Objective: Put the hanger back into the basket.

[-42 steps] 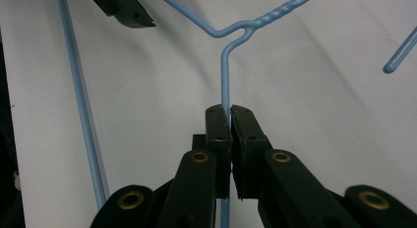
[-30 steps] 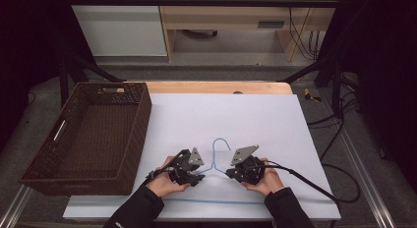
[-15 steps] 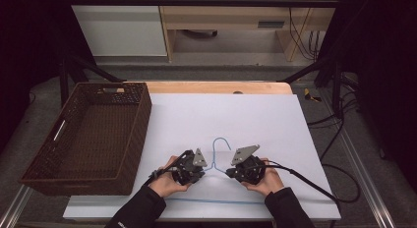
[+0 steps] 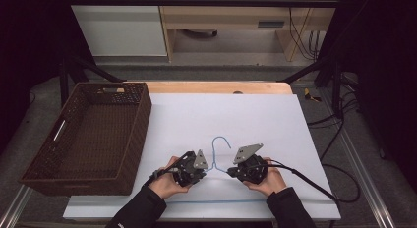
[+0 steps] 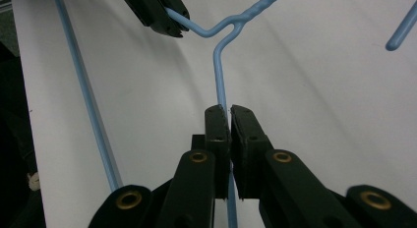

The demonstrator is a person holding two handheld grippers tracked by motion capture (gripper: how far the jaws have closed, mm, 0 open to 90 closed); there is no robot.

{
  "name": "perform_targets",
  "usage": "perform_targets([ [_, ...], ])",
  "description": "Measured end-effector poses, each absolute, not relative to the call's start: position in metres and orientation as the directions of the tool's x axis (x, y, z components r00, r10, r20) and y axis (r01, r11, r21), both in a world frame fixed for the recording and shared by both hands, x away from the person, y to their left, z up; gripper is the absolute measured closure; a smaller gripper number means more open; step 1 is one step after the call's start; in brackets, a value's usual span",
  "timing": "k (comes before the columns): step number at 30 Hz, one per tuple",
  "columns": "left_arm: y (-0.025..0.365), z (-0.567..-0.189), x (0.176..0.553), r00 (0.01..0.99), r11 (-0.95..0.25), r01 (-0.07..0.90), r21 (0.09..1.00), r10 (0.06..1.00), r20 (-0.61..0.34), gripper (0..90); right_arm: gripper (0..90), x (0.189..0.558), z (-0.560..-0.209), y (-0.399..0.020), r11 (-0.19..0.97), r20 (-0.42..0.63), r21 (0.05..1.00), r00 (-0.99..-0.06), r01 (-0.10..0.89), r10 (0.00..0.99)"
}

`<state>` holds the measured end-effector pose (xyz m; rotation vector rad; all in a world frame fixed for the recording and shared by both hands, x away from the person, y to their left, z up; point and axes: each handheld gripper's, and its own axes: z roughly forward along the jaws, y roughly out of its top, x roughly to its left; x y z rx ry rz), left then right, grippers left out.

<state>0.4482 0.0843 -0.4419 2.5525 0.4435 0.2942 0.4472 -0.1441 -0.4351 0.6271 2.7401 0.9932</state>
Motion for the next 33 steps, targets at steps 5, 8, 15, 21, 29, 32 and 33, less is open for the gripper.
perform_targets([
  [5, 0.086, -0.439, 0.447, 0.926, -0.803, 0.257, 0.538, 0.363, 0.100, 86.8, 86.9, 0.446, -0.433, -0.145, 0.684, 0.010, 0.647, -0.901, 0.337, 0.434],
  [8, 0.086, -0.436, 0.446, 0.928, -0.799, 0.258, 0.544, 0.361, 0.089, 86.8, 86.7, 0.446, -0.431, -0.146, 0.680, 0.014, 0.649, -0.899, 0.341, 0.437],
  [15, 0.089, -0.428, 0.442, 0.925, -0.775, 0.269, 0.572, 0.372, 0.070, 87.0, 82.7, 0.443, -0.415, -0.157, 0.630, 0.028, 0.697, -0.891, 0.342, 0.452],
  [21, 0.089, -0.420, 0.438, 0.923, -0.764, 0.263, 0.589, 0.377, 0.077, 87.0, 71.7, 0.440, -0.400, -0.174, 0.564, 0.009, 0.750, -0.857, 0.347, 0.516],
  [29, 0.096, -0.398, 0.429, 0.911, -0.731, 0.246, 0.637, 0.399, 0.107, 87.1, 37.7, 0.442, -0.384, -0.214, 0.391, 0.013, 0.839, -0.733, 0.378, 0.681],
  [32, 0.099, -0.393, 0.428, 0.903, -0.714, 0.253, 0.653, 0.416, 0.105, 87.0, 24.9, 0.442, -0.381, -0.225, 0.341, 0.015, 0.857, -0.681, 0.386, 0.732],
  [33, 0.099, -0.393, 0.428, 0.903, -0.714, 0.253, 0.653, 0.416, 0.105, 87.0, 24.9, 0.442, -0.381, -0.225, 0.341, 0.015, 0.857, -0.681, 0.386, 0.732],
])
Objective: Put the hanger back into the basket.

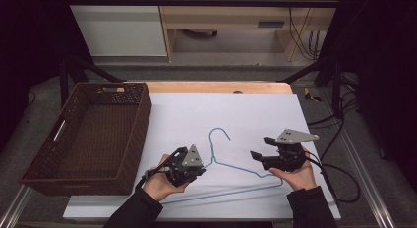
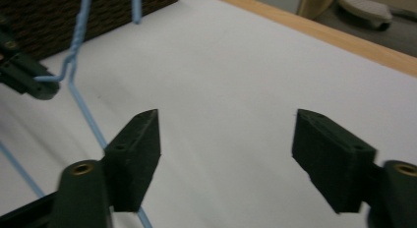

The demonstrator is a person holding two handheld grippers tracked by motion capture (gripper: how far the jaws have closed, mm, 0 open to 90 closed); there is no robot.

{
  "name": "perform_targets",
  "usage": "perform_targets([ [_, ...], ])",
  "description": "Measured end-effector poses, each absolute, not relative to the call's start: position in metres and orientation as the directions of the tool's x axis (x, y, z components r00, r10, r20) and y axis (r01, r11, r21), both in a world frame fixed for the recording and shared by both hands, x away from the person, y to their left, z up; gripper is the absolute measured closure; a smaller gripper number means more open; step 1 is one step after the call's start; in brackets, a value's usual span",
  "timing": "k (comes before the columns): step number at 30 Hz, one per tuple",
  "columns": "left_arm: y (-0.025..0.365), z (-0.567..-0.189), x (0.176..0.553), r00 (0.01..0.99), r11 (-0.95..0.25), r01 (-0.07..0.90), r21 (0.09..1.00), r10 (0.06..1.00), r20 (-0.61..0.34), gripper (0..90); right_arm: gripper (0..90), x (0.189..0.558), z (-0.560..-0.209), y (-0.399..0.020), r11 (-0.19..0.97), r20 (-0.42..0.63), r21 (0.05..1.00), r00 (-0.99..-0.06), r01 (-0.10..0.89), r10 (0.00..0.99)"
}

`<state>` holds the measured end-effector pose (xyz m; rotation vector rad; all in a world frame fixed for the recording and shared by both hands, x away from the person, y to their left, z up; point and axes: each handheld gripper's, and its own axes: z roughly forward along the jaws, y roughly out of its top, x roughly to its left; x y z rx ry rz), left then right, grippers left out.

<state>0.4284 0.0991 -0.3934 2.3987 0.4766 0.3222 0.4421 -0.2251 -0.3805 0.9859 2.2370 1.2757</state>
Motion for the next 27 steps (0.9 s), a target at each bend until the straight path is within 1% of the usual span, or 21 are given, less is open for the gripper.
perform_targets([
  [1, 0.100, -0.392, 0.429, 0.899, -0.711, 0.260, 0.653, 0.425, 0.105, 87.0, 21.9, 0.442, -0.379, -0.229, 0.329, 0.012, 0.862, -0.663, 0.387, 0.748],
  [2, 0.104, -0.391, 0.430, 0.892, -0.701, 0.270, 0.660, 0.440, 0.102, 87.0, 15.5, 0.443, -0.378, -0.235, 0.308, 0.010, 0.865, -0.628, 0.395, 0.778],
  [3, 0.104, -0.391, 0.430, 0.892, -0.701, 0.270, 0.660, 0.440, 0.102, 87.0, 13.6, 0.443, -0.378, -0.238, 0.297, 0.011, 0.867, -0.611, 0.399, 0.791],
  [5, 0.108, -0.388, 0.431, 0.885, -0.688, 0.279, 0.671, 0.455, 0.099, 87.0, 12.9, 0.443, -0.378, -0.242, 0.289, 0.012, 0.868, -0.597, 0.404, 0.802],
  [12, 0.123, -0.378, 0.433, 0.860, -0.658, 0.303, 0.689, 0.500, 0.100, 87.0, 9.3, 0.447, -0.382, -0.265, 0.203, 0.058, 0.887, -0.535, 0.415, 0.843],
  [15, 0.127, -0.375, 0.432, 0.850, -0.644, 0.311, 0.699, 0.517, 0.099, 87.0, 8.9, 0.447, -0.382, -0.273, 0.176, 0.069, 0.902, -0.534, 0.394, 0.842],
  [20, 0.135, -0.368, 0.430, 0.834, -0.623, 0.319, 0.714, 0.542, 0.100, 87.0, 6.8, 0.445, -0.382, -0.282, 0.179, 0.057, 0.916, -0.558, 0.359, 0.828],
  [27, 0.149, -0.357, 0.430, 0.797, -0.575, 0.338, 0.745, 0.596, 0.099, 87.0, 6.5, 0.444, -0.386, -0.286, 0.176, 0.063, 0.919, -0.575, 0.351, 0.816],
])
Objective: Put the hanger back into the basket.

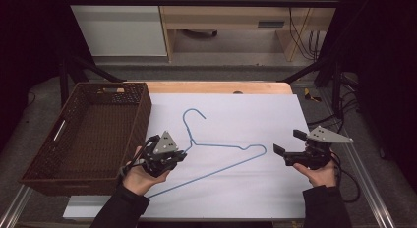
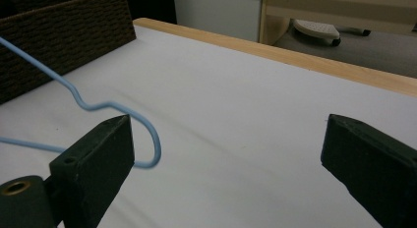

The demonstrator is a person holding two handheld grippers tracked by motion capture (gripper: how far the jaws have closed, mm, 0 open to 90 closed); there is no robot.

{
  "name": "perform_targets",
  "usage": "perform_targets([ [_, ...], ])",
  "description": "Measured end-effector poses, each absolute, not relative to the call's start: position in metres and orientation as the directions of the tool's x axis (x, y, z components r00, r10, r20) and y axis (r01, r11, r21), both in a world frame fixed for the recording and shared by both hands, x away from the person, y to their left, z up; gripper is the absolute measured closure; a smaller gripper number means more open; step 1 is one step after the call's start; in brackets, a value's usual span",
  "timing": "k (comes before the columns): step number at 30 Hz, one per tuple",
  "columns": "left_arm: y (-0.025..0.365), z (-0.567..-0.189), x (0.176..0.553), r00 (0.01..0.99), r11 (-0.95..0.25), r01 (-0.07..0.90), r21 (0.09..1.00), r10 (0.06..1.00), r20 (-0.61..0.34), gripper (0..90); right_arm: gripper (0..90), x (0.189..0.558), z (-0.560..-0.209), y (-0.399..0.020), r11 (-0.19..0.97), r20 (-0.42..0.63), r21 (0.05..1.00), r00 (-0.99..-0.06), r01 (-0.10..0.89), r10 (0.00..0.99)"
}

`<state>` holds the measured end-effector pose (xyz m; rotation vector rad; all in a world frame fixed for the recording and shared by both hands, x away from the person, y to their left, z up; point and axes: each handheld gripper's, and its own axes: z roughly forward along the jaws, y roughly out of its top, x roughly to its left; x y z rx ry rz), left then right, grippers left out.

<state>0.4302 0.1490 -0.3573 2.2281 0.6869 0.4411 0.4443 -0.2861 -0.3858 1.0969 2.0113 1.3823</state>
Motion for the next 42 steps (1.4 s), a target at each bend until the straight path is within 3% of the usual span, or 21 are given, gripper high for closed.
perform_targets([
  [22, 0.188, -0.303, 0.460, 0.683, -0.511, 0.363, 0.779, 0.715, 0.150, 87.1, 5.4, 0.440, -0.390, -0.282, 0.191, 0.060, 0.913, -0.583, 0.359, 0.810],
  [42, 0.224, -0.278, 0.482, 0.591, -0.477, 0.399, 0.783, 0.787, 0.178, 87.0, 4.9, 0.440, -0.392, -0.275, 0.202, 0.055, 0.909, -0.587, 0.363, 0.808],
])
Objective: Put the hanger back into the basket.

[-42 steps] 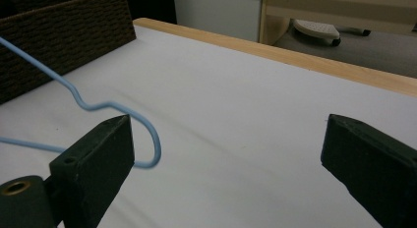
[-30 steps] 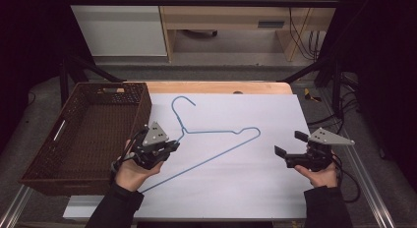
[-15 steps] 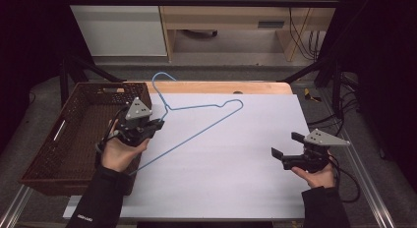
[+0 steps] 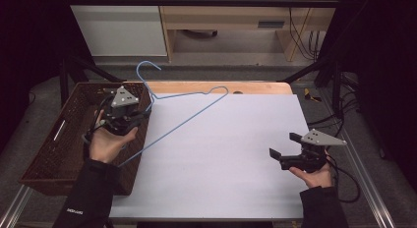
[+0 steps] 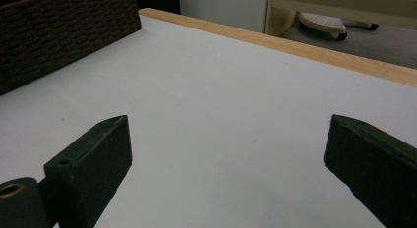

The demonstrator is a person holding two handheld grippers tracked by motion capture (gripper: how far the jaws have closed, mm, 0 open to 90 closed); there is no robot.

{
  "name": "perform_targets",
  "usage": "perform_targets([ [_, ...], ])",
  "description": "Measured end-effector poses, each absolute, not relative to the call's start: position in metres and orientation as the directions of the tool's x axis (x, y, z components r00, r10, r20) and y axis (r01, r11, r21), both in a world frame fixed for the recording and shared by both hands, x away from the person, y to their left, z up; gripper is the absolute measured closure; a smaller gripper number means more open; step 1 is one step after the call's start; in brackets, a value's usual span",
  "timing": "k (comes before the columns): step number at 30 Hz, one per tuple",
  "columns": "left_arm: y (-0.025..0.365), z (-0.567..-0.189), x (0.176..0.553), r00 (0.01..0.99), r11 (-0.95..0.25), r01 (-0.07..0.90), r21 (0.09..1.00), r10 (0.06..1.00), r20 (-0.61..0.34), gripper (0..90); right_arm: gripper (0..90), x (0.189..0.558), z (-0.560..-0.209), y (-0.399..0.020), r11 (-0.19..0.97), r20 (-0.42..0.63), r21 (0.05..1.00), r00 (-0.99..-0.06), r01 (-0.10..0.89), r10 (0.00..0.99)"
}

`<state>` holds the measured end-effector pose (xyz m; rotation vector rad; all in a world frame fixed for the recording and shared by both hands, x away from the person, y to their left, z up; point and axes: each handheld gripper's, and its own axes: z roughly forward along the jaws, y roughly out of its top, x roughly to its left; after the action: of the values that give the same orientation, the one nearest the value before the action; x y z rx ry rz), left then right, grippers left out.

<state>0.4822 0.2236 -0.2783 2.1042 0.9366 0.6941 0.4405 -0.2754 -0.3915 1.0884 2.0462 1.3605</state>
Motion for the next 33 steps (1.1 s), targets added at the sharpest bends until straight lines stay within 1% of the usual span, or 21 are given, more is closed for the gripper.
perform_targets([
  [6, 0.244, -0.271, 0.485, 0.556, -0.479, 0.411, 0.776, 0.806, 0.203, 87.1, 5.0, 0.441, -0.392, -0.275, 0.204, 0.054, 0.909, -0.587, 0.364, 0.807],
  [15, 0.274, -0.259, 0.488, 0.473, -0.437, 0.425, 0.793, 0.854, 0.217, 87.0, 4.8, 0.441, -0.393, -0.274, 0.207, 0.053, 0.907, -0.589, 0.366, 0.806],
  [26, 0.311, -0.256, 0.487, 0.403, -0.404, 0.430, 0.807, 0.886, 0.228, 87.1, 4.7, 0.441, -0.393, -0.273, 0.210, 0.053, 0.905, -0.590, 0.369, 0.806],
  [33, 0.334, -0.254, 0.489, 0.347, -0.396, 0.433, 0.810, 0.902, 0.256, 87.1, 4.7, 0.442, -0.394, -0.273, 0.211, 0.055, 0.904, -0.591, 0.371, 0.805],
])
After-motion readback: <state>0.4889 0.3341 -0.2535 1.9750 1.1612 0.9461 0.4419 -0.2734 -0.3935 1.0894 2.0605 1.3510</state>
